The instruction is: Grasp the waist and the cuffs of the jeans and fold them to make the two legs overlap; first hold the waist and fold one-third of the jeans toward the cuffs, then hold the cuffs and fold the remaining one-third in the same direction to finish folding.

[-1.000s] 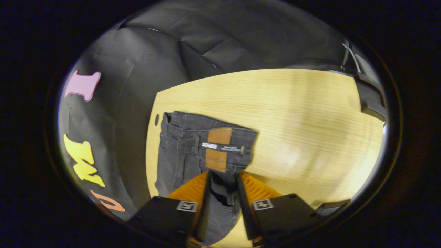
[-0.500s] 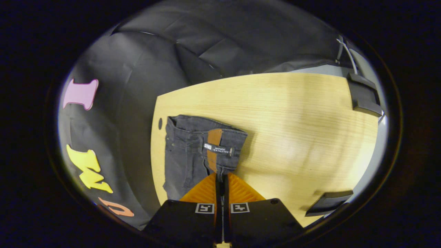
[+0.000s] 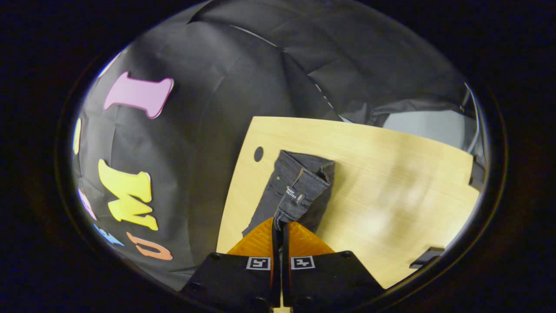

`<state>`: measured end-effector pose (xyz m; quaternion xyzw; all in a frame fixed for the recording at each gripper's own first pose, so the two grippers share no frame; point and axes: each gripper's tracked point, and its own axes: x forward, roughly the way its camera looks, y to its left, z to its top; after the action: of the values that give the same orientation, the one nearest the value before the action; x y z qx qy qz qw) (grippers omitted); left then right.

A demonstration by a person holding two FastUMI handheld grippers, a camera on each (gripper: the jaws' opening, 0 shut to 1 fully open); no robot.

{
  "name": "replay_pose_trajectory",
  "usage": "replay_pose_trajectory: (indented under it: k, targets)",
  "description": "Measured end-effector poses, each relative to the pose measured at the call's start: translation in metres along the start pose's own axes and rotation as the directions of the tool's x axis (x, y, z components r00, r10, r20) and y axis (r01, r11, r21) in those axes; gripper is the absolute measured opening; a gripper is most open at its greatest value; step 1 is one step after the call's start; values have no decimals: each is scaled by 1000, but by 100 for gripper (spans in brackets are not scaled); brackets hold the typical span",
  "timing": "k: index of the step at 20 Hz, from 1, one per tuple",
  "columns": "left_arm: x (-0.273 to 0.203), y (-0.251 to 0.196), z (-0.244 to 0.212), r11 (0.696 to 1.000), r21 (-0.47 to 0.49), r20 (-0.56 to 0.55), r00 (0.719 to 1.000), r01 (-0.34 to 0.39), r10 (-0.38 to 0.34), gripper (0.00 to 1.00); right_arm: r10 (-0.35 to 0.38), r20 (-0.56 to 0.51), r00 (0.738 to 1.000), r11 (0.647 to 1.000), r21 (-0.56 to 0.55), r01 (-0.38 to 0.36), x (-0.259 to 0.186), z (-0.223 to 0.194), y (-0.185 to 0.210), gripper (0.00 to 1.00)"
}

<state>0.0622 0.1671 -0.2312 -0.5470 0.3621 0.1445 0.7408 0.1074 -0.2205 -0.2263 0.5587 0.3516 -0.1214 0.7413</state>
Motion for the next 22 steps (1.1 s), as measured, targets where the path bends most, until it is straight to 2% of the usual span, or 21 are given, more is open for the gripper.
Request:
replay_pose_trajectory:
  k: [4,5,6,7,11,14,17,18,19,20,21,22]
  targets:
    - [38,-28,21,987,163,-23,1000,-14,18,3,1,10,1000,999,-54,0,34,14,33,2]
    - [49,-38,28,986,168,-29,1000,-6,11,0,-5,10,1000,998,-59,5,47,18,36,2]
    - [62,-48,34,984,179,-36,999,0,6,3,-10,14,1000,998,-64,11,62,22,42,0]
    - [76,-50,37,980,200,-46,999,-1,11,3,-25,16,1000,997,-78,27,77,25,42,2]
    - [136,-69,55,977,211,-73,997,-3,19,3,-56,24,998,992,-109,58,128,36,43,0]
    - [177,-60,57,966,255,-93,994,-36,62,4,-97,10,995,987,-126,98,167,32,31,2]
    - [211,-52,55,970,231,-104,989,-79,105,3,-136,19,990,982,-133,138,187,33,21,2]
    - [218,-53,54,969,236,-100,990,-74,100,4,-147,21,989,977,-151,148,185,32,20,0]
    - [220,-54,54,967,246,-95,991,-70,96,6,-148,24,989,973,-178,150,181,34,21,5]
    - [223,-55,53,963,258,-86,991,-77,102,9,-160,29,987,965,-207,162,180,35,19,4]
    - [223,-57,55,961,267,-83,992,-74,99,14,-163,32,986,958,-232,166,180,37,16,14]
    - [220,-61,55,958,279,-76,992,-72,96,31,-152,32,988,952,-262,155,180,37,13,19]
